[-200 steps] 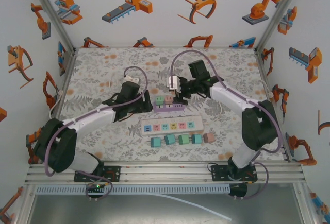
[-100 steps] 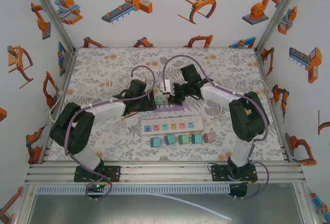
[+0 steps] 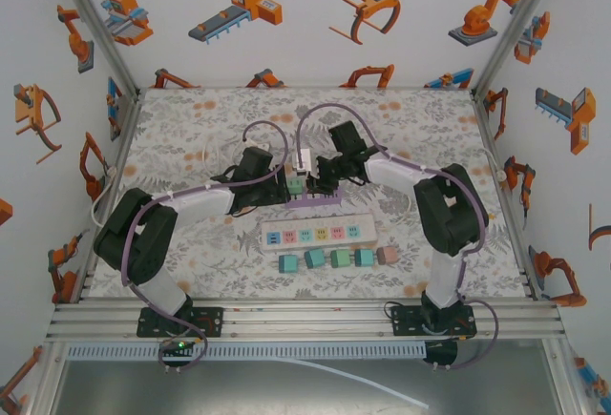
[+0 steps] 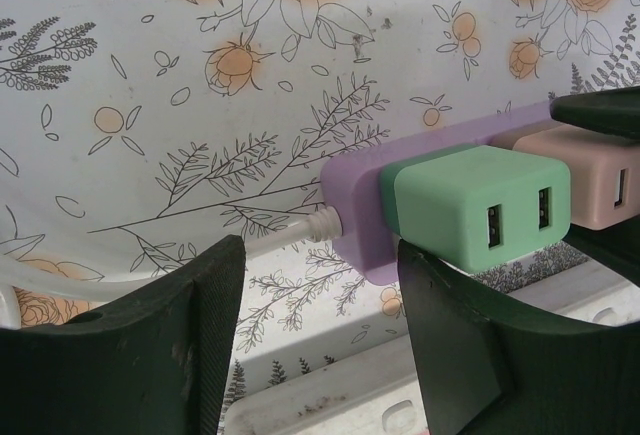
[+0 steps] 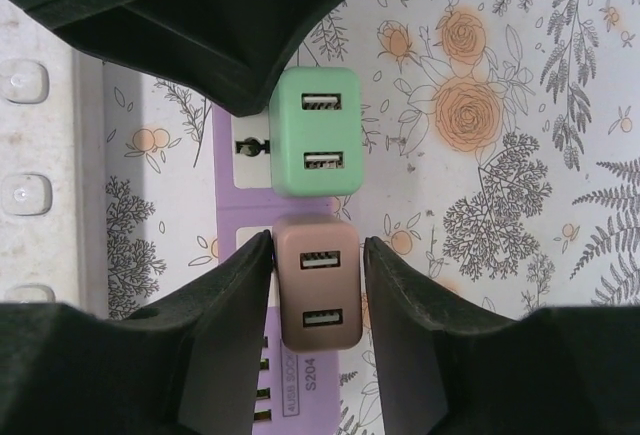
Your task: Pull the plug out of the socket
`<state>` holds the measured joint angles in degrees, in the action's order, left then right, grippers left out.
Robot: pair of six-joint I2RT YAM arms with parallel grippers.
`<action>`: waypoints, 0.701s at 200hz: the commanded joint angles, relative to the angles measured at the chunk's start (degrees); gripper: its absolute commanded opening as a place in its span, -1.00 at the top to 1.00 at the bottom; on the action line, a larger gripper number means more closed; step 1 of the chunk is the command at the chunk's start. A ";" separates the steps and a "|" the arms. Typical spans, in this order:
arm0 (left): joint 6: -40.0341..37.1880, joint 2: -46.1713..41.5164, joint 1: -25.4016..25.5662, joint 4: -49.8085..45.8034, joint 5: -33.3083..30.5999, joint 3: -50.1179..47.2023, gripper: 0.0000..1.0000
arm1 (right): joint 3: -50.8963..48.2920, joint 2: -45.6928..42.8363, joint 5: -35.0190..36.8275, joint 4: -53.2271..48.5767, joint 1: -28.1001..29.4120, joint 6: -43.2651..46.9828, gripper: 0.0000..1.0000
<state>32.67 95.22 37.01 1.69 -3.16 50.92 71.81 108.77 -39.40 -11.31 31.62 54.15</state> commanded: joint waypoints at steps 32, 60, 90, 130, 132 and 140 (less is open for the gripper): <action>0.69 2.32 1.12 -3.95 -2.42 0.80 -0.19 | 3.92 1.03 -0.03 -5.56 0.20 3.08 0.30; 0.21 3.52 1.98 -6.74 -4.16 1.97 -0.19 | 5.80 0.91 -1.67 -9.07 0.19 4.33 0.49; 0.60 4.18 2.45 -8.11 -4.66 1.82 -0.19 | 8.04 1.65 -3.49 -12.61 0.10 4.39 0.55; 0.69 4.19 2.71 -9.26 -5.44 1.20 -0.20 | 13.17 3.72 -5.77 -19.80 -0.33 4.12 0.55; 0.66 4.18 2.71 -9.41 -5.45 1.14 -0.20 | 13.18 3.68 -5.71 -19.78 -0.33 4.12 0.56; 0.74 4.03 2.69 -9.42 -5.54 1.05 -0.20 | 13.10 3.73 -5.08 -19.64 -0.33 4.12 0.56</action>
<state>33.93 96.84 39.31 -0.49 -6.33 53.52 82.11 112.90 -40.18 -26.83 30.98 57.71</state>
